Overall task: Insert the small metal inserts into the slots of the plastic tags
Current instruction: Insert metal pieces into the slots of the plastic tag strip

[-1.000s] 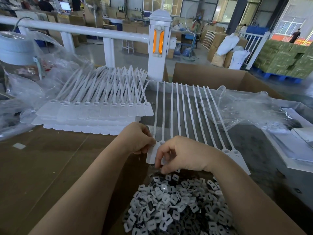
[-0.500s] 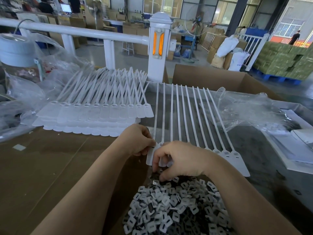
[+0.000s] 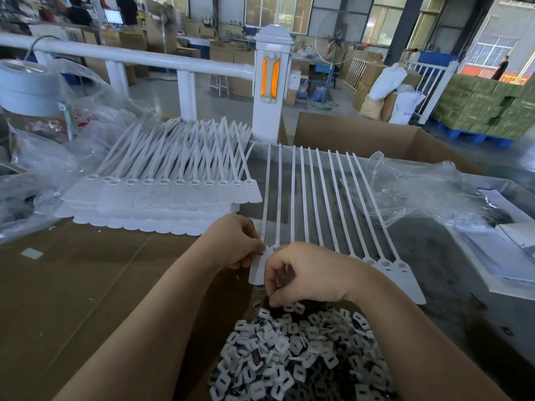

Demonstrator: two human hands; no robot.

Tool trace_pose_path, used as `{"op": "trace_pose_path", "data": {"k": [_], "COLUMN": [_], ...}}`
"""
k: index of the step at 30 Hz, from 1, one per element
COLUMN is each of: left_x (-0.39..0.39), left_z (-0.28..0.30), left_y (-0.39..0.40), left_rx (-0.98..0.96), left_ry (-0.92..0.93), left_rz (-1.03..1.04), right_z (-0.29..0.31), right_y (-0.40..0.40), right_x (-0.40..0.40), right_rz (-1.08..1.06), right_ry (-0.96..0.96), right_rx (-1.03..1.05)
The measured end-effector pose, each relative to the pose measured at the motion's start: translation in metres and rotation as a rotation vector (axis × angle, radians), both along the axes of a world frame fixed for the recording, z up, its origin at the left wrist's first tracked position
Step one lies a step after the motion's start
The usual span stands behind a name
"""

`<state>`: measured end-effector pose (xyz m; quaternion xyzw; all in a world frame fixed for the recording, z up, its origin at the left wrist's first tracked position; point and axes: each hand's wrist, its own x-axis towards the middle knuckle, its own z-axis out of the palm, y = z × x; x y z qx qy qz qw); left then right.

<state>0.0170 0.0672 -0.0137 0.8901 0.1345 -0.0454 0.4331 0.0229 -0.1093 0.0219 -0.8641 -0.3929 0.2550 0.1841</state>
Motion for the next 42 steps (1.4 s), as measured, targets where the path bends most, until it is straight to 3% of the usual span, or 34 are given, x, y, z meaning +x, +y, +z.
{"op": "trace_pose_path", "data": {"k": [3,7,12,18,32,42], "left_x": [-0.002,-0.005,-0.007,-0.007,-0.006,-0.005], "left_z": [0.001,0.004,0.017,0.013,0.008,0.007], "left_y": [0.000,-0.004,-0.009,-0.010,-0.008,-0.010], "left_rx": [0.005,0.017,-0.539,-0.742,-0.771,-0.759], "left_ry": [-0.017,-0.192,-0.095,-0.030,-0.140,-0.204], "left_rz": [0.005,-0.017,-0.081,-0.101,-0.078,-0.078], "right_z": [-0.002,-0.005,-0.007,-0.009,-0.009,-0.005], "right_y": [-0.003,-0.005,-0.005,-0.003,-0.003,-0.003], "right_x": [0.004,0.009,0.016,0.017,0.016,0.013], "right_rz": [-0.111,-0.347,-0.539,-0.599,-0.639,-0.687], "right_ry": [0.102,0.110,-0.002,-0.095,-0.108,0.026], "right_rx": [0.143,0.336,0.504,0.575,0.552,0.588]}}
